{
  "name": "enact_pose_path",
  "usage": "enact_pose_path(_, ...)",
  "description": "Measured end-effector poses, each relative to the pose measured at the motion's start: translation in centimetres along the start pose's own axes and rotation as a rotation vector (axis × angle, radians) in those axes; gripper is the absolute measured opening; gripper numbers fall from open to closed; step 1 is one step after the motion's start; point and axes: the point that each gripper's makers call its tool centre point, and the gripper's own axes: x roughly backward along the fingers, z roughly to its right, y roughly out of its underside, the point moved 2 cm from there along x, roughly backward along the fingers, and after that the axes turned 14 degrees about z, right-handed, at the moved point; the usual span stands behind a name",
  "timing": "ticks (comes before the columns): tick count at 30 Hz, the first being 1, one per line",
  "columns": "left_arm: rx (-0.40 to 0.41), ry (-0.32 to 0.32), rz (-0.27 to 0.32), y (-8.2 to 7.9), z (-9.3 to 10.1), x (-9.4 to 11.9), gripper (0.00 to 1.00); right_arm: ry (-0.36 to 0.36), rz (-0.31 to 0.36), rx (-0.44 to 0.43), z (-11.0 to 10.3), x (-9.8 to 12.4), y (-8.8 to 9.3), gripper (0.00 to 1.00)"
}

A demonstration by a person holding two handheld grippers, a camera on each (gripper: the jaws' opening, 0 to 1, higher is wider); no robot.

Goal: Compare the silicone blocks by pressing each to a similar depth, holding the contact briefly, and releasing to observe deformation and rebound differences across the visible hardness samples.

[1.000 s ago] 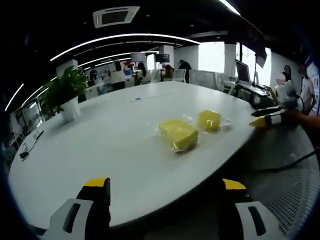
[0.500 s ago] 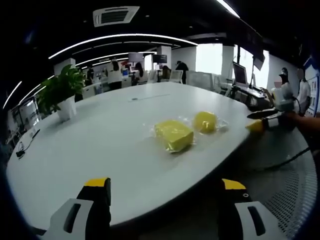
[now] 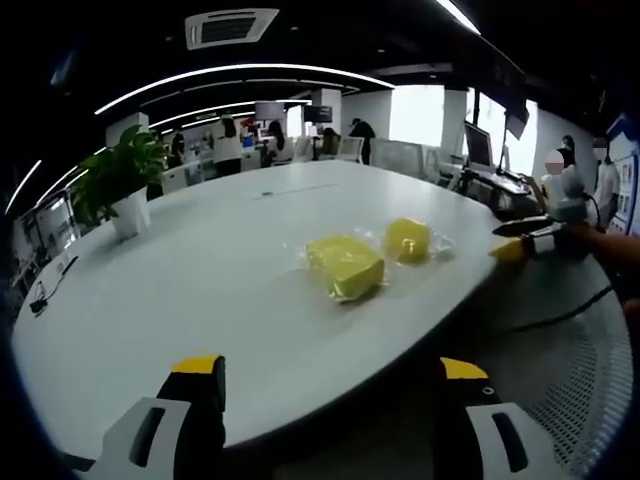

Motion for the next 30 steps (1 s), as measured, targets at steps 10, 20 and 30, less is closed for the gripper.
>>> enact_pose_path(10, -0.001, -0.007, 0.006, -0.15, -0.19, -0.05, 0.86, -0.012, -0.01, 0.0, -0.14, -0.07, 0.06, 0.81)
enact_pose_path(20, -0.002, -0.011, 0.012, -0.23, -0.26, -0.01, 0.86, -0.01, -0.011, -0.003, -0.19, -0.03, 0.1, 0.81)
enact_pose_path(30, 0.044, -0.006, 0.046, -0.7, -0.17, 0.03, 0.84, -0.026, -0.013, -0.01, -0.41, 0.07, 0.2, 0.8)
